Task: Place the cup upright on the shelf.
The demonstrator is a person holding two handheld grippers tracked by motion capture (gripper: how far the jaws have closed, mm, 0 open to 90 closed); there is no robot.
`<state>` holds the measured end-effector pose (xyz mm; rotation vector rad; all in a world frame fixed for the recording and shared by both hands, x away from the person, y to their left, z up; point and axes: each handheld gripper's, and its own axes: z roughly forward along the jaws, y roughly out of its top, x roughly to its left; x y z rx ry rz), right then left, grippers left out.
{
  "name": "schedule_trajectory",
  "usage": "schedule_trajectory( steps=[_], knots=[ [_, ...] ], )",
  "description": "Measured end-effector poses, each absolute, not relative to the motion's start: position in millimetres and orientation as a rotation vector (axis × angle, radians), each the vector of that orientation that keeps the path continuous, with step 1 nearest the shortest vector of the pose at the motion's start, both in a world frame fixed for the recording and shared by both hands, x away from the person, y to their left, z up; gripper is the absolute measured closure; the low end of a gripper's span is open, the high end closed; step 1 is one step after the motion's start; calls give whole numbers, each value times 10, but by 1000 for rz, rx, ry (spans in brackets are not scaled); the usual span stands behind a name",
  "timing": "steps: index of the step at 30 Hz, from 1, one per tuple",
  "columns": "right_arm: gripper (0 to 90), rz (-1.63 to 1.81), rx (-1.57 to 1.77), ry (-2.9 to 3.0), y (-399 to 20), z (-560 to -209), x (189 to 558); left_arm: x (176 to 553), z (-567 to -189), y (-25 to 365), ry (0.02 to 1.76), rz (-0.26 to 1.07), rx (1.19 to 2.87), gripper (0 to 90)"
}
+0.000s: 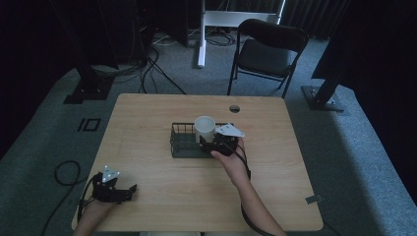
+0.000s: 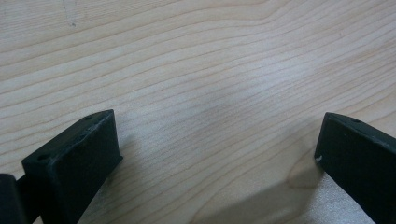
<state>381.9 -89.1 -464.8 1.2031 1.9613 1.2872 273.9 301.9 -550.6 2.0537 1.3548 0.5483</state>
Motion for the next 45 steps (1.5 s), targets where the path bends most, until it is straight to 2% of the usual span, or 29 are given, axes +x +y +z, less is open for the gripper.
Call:
schedule_trajectory(
  steps=[21,45],
  knots=[
    [128,1289,1213,1913,-1389,-4658,3609,2739,-5506,3019,1355,548,2054,1],
    [130,1254,1298,1864,-2021,-4985,3396,2740,-5507,3020,1353,549,2055,1]
  ],
)
